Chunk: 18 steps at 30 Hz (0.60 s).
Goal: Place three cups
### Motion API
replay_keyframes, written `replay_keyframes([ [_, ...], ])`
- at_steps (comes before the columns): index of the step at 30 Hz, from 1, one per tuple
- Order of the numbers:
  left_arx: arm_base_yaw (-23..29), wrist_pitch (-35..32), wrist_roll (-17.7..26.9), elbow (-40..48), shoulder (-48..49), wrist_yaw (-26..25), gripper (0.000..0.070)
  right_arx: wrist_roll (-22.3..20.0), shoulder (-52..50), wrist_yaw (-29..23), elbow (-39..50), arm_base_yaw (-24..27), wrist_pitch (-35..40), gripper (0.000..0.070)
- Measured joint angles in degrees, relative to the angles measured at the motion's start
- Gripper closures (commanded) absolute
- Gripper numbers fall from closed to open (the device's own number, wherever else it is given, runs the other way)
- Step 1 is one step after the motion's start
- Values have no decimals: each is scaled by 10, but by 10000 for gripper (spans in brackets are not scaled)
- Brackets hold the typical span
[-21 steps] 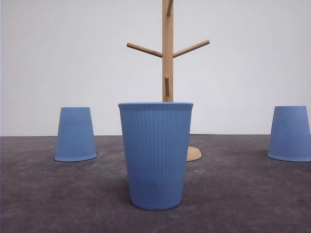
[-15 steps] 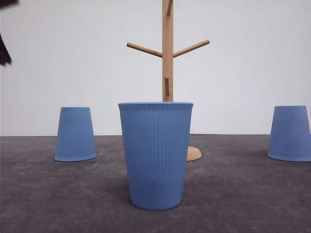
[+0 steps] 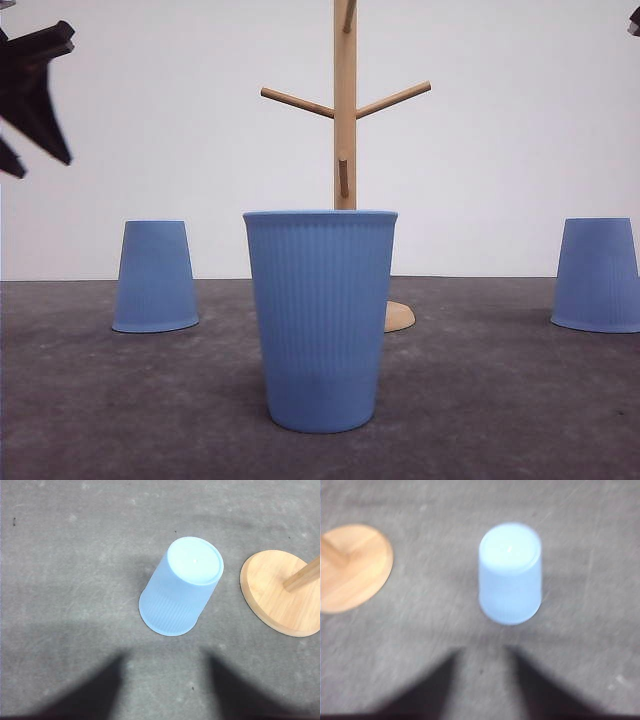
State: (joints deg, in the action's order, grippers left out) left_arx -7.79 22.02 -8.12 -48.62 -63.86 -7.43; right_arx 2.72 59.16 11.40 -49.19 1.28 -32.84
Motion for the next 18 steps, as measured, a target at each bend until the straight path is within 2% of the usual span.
replay_keyframes([
  [9,-12,-5,-3,-2,-9,-9,96,0,0,6,0,0,-4,0],
  [18,-47,0,6,-89,-135,-13,93,0,0,6,0,0,-6,0],
])
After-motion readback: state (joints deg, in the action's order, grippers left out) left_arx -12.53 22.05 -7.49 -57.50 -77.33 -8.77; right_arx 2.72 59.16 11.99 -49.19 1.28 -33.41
